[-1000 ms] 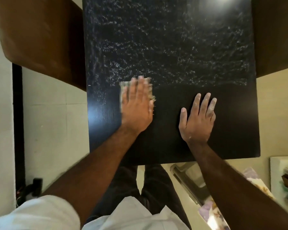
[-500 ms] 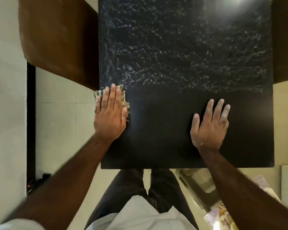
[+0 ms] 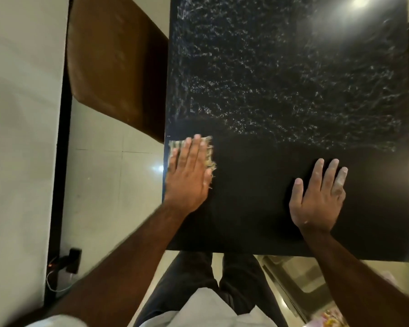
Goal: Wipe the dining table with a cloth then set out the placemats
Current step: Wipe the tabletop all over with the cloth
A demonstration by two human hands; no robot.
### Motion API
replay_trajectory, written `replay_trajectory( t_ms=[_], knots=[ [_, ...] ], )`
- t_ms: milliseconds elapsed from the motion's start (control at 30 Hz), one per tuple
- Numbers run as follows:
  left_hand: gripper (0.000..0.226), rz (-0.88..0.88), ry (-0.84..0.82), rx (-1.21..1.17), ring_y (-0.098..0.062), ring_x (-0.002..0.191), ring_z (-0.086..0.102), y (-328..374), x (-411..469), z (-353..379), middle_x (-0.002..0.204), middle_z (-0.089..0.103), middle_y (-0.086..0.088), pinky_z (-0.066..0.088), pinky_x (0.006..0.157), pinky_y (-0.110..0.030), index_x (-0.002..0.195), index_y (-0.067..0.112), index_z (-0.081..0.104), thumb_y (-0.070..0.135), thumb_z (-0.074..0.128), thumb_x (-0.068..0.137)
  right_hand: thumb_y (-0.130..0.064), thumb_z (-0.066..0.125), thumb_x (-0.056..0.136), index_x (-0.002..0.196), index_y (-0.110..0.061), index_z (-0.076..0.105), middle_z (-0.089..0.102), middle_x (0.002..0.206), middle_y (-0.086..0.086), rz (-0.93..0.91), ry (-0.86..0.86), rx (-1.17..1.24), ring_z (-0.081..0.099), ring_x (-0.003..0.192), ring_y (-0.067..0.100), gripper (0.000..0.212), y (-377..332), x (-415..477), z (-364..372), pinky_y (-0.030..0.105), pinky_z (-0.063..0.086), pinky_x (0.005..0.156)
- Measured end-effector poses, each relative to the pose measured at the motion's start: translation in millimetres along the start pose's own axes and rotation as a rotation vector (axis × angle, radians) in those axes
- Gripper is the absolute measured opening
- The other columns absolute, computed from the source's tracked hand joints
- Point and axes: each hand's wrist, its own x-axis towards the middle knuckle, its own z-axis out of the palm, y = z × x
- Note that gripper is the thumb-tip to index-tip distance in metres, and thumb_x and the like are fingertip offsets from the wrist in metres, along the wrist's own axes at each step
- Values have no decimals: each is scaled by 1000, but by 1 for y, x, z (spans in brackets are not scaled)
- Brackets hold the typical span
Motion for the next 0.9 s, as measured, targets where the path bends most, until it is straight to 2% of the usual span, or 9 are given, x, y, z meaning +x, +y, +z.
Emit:
replay_trajectory(
  t_ms=[133, 333, 467, 567, 633, 767, 900],
  knots=[
    [77, -125, 26, -24, -30, 172, -12, -45, 10, -12, 186, -14, -10, 8, 140, -55, 177, 12, -6, 51, 16, 115, -56, 29, 112, 177, -15, 17, 7, 186, 17, 1, 1, 3, 4, 172, 42, 78, 0, 1, -1, 69, 29, 130],
    [75, -156, 140, 21, -35, 173, -2, -26, 98, -28, 186, -3, -16, 8, 139, -59, 177, 8, 1, 47, 22, 116, -58, 27, 112, 177, -16, 16, 5, 186, 15, 13, -11, -5, 2, 172, 40, 78, 2, 3, 0, 66, 26, 131],
    [77, -59, 122, 17, -33, 173, -6, 4, 108, -25, 186, -9, -15, 8, 138, -59, 176, 7, -5, 48, 17, 115, -58, 27, 112, 177, -17, 16, 4, 187, 13, 13, -17, -3, 2, 173, 39, 78, 1, 3, 1, 66, 26, 132],
    [78, 50, 62, 36, -31, 172, -11, 15, 80, -19, 185, -16, -13, 8, 138, -58, 176, 9, -11, 49, 14, 114, -58, 28, 112, 177, -16, 18, 5, 186, 14, 13, -15, -1, 3, 172, 39, 78, -1, 2, -1, 68, 28, 131],
    [78, 59, 22, 27, -29, 172, -13, 4, 57, -15, 185, -17, -11, 7, 139, -57, 176, 11, -13, 49, 16, 115, -58, 27, 111, 177, -16, 18, 5, 186, 14, 17, -15, 2, 3, 172, 39, 78, -1, 3, -2, 68, 28, 131],
    [77, -70, 33, 8, -29, 172, -14, -35, 44, -16, 185, -16, -11, 6, 139, -57, 177, 11, -8, 49, 18, 116, -58, 28, 111, 177, -16, 19, 6, 186, 14, 18, -12, 3, 3, 172, 39, 79, -1, 3, -1, 68, 28, 130],
    [75, -173, 119, -14, -34, 173, -4, -43, 98, -31, 187, -3, -14, 10, 139, -59, 177, 9, 1, 46, 25, 117, -57, 30, 111, 177, -15, 21, 8, 186, 15, 24, -11, 6, 4, 172, 39, 78, 1, 4, 0, 67, 28, 130]
  ],
)
